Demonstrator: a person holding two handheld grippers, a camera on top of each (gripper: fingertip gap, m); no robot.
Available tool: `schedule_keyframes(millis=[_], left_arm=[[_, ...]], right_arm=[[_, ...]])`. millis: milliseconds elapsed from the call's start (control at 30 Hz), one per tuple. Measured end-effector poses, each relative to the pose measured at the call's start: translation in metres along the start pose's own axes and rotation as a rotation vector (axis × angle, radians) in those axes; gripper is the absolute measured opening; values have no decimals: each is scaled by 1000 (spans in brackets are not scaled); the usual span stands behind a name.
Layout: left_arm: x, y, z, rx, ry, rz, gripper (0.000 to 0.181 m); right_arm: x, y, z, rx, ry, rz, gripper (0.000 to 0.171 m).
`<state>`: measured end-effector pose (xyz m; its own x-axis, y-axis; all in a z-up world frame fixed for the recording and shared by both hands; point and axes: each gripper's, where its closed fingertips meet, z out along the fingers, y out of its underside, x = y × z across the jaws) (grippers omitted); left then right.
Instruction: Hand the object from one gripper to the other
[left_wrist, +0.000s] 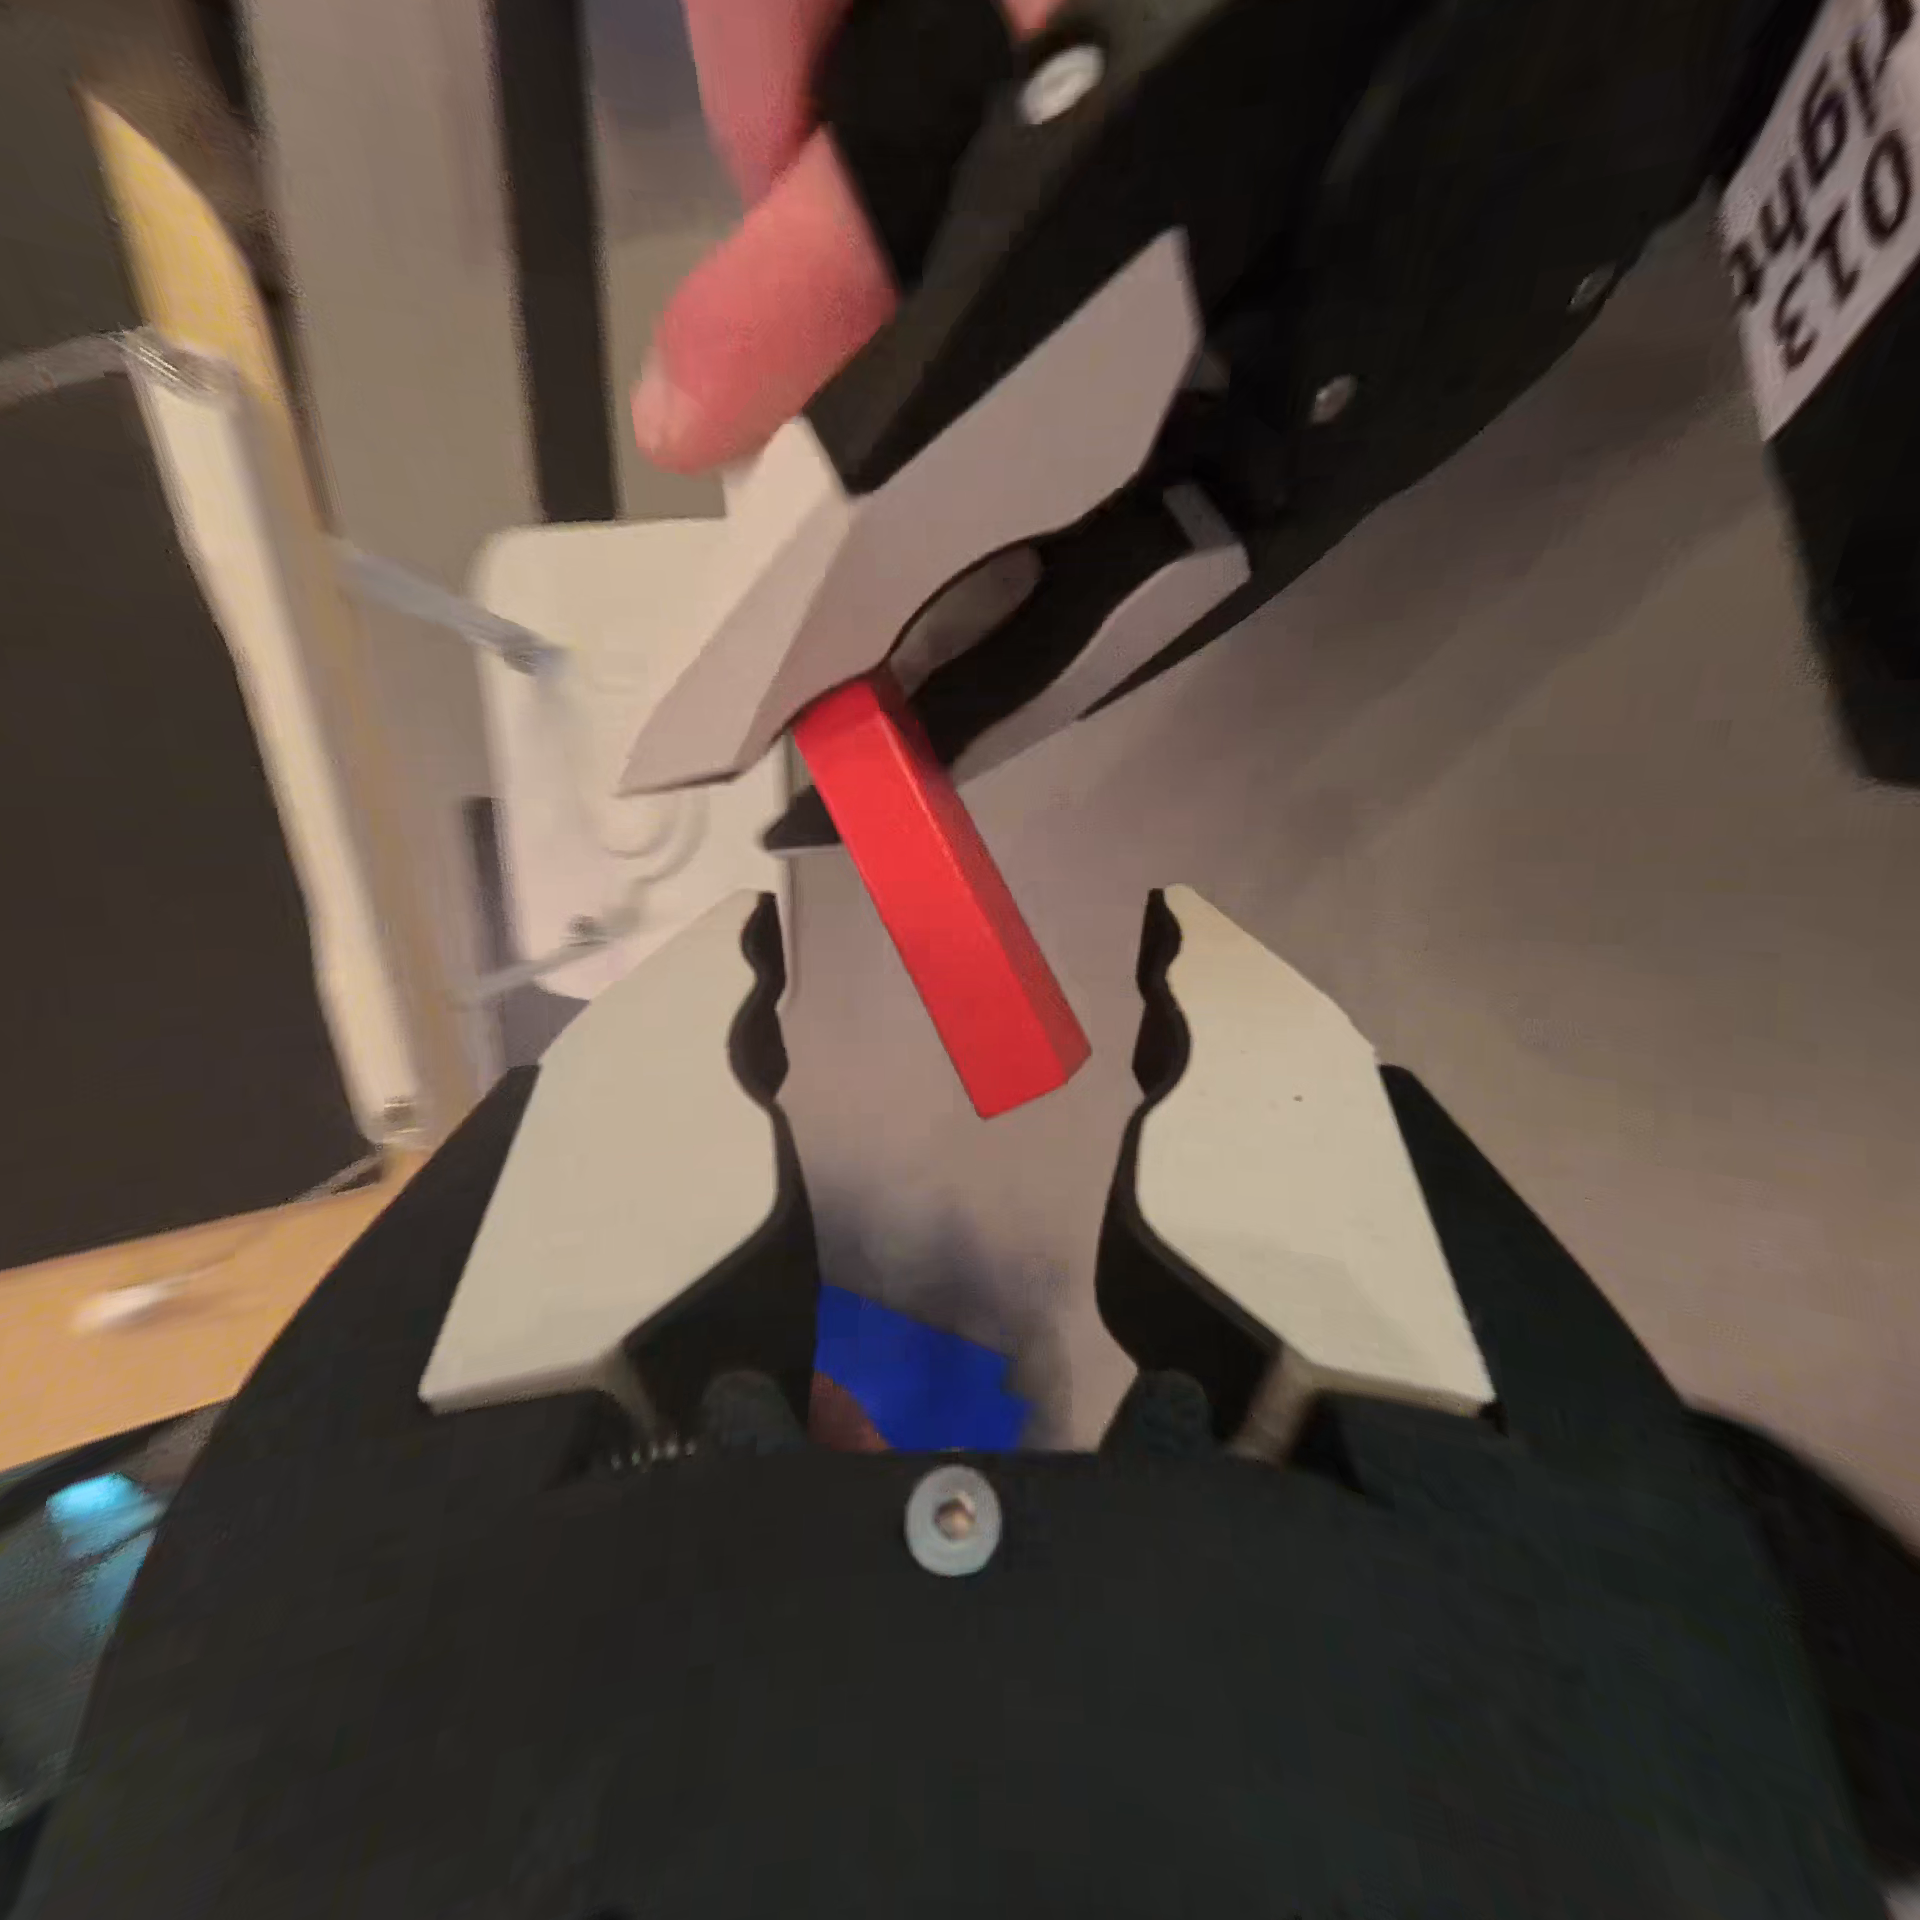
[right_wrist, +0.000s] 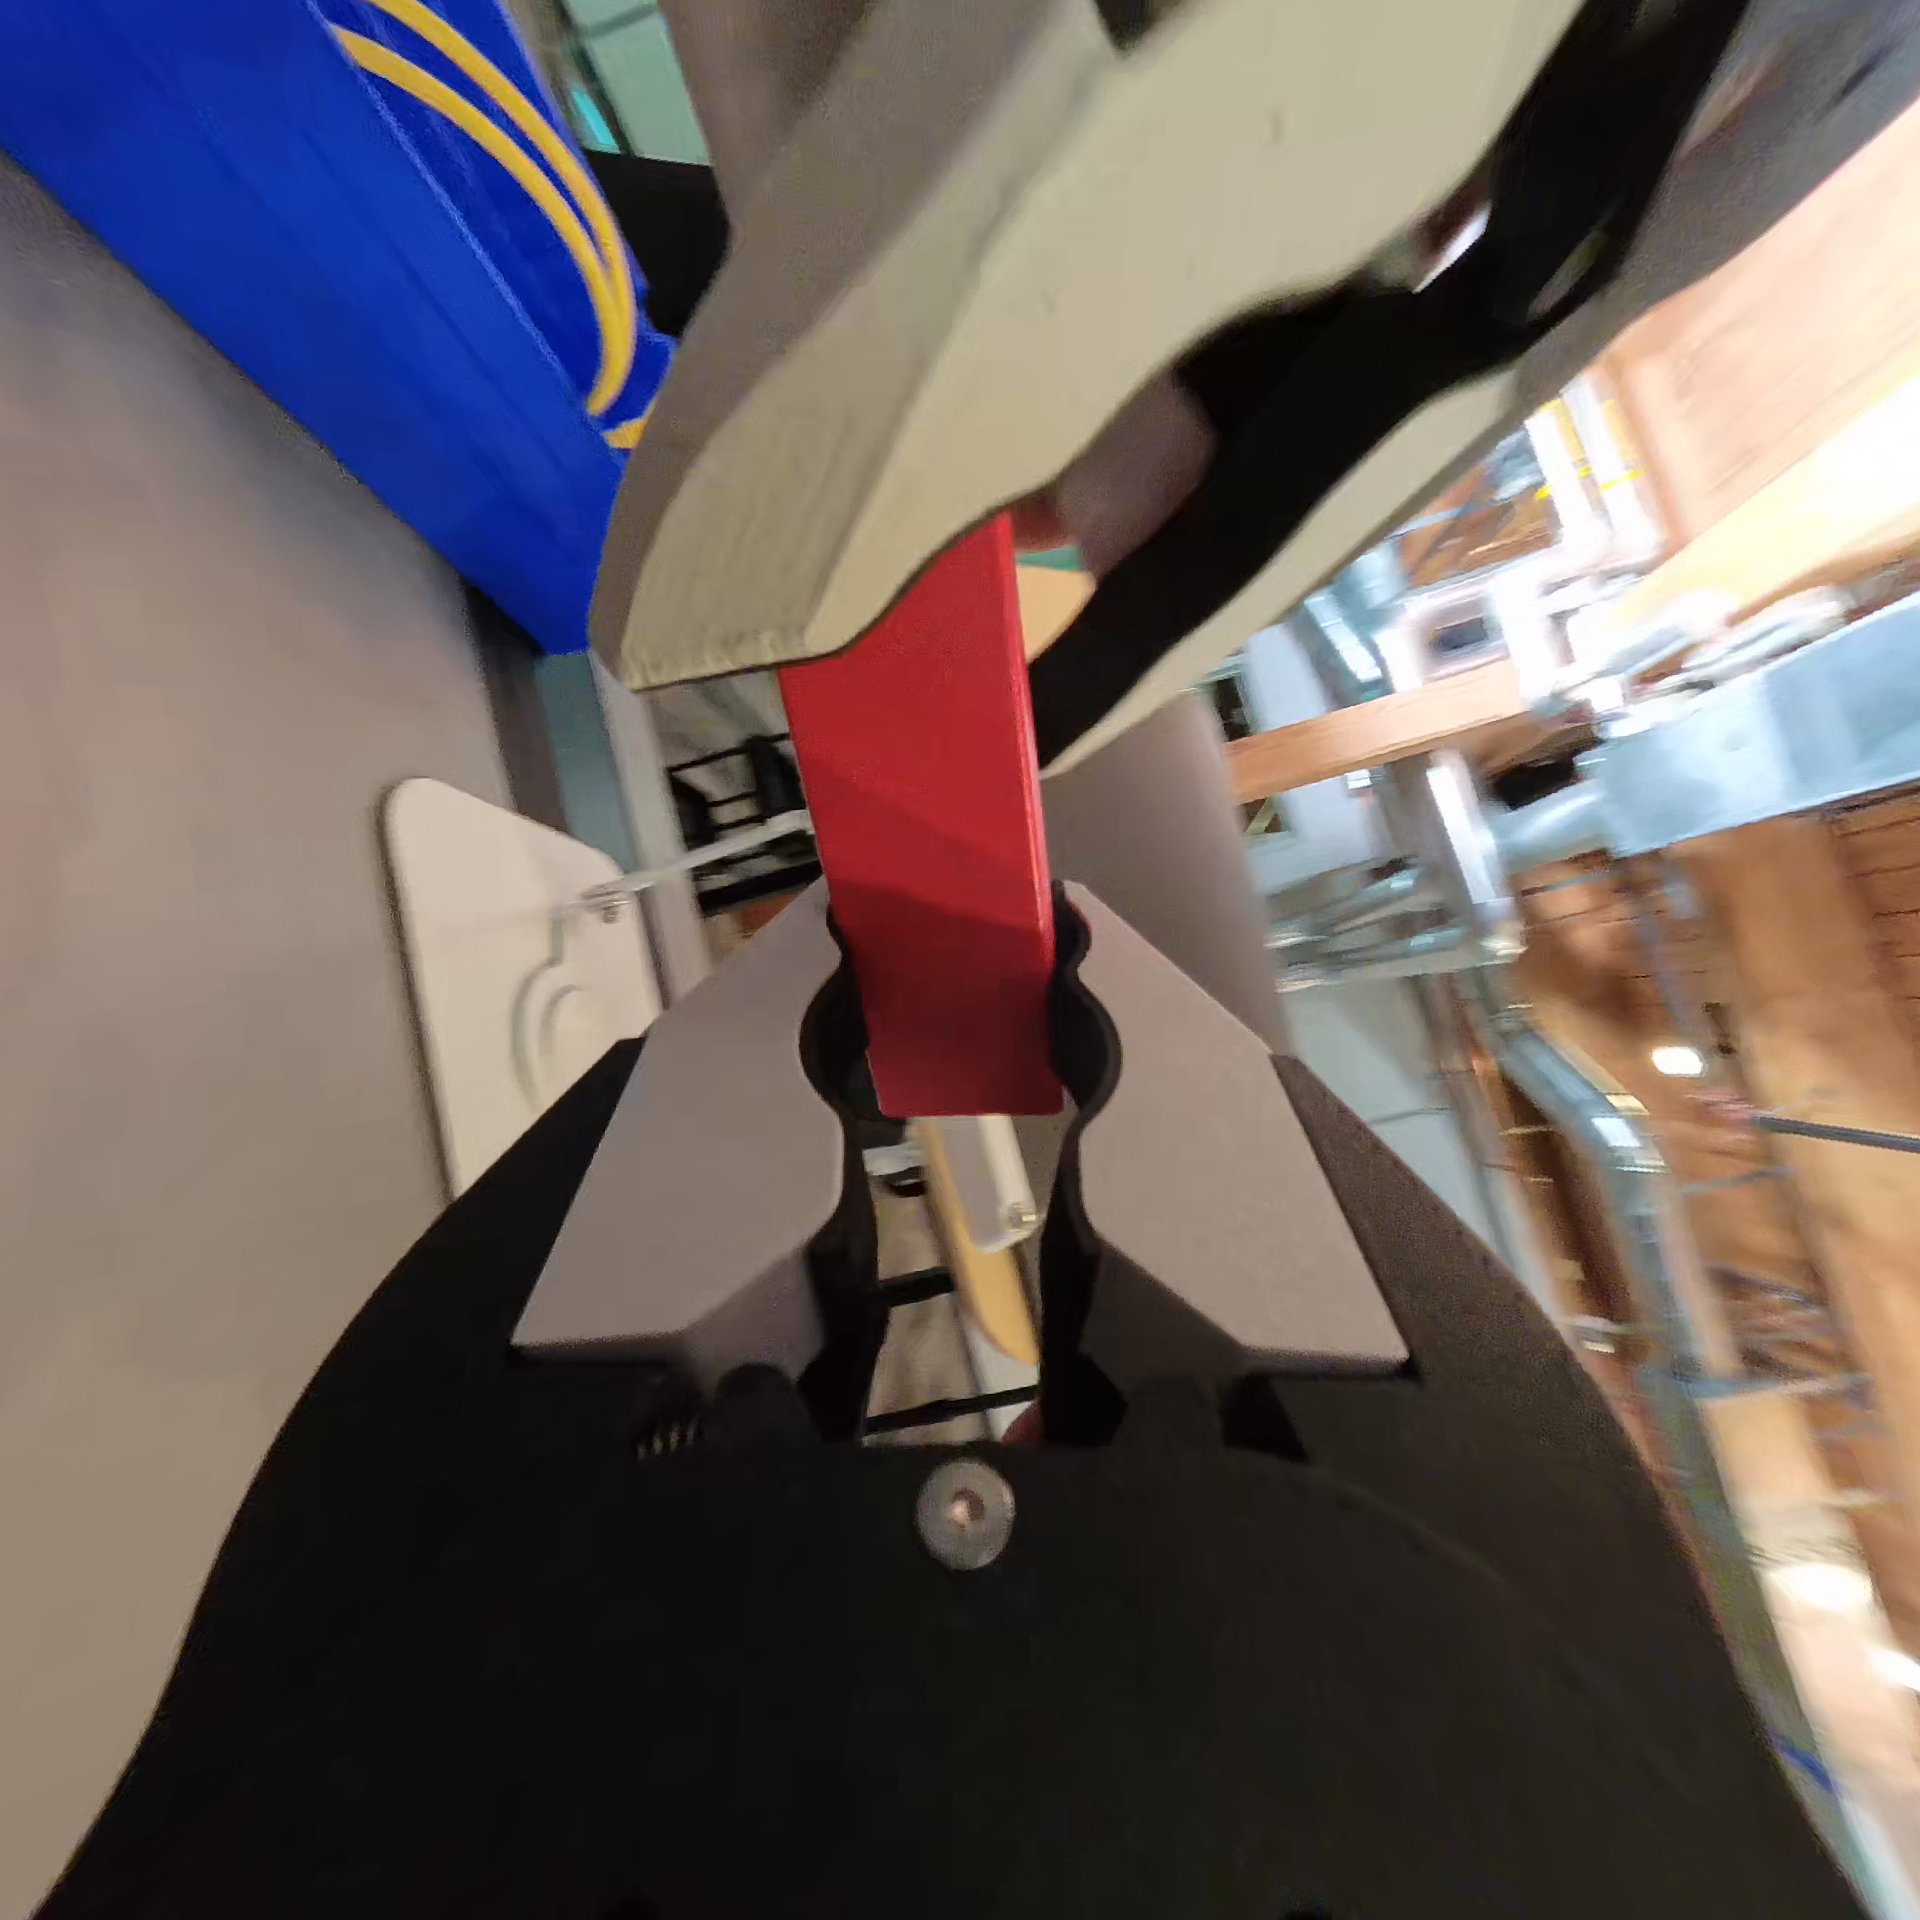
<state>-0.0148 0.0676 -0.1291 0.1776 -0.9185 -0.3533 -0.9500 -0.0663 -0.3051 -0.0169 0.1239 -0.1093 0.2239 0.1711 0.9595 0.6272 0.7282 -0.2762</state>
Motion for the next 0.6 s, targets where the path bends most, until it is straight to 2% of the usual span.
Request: schedule_keyframes(millis=[167,267,367,467,600], left_arm=[[-13,-9,-10,37,-312,190,72],[-15,-15,-19,102,-433,267,75],[-6,-23,-24,152,-496,358,73],[2,-23,-21,138,-510,414,73],[10,-26,-17,175,-524,447,58]], right_arm=[[-18,2,-2,7,-233,234,30],[-32,-6,-10,79,-399,374,30],[-44,-16,-20,149,-554,520,30],[-48,-30,-33,251,-680,639,29],[-51,-36,-43,297,-763,684,29]])
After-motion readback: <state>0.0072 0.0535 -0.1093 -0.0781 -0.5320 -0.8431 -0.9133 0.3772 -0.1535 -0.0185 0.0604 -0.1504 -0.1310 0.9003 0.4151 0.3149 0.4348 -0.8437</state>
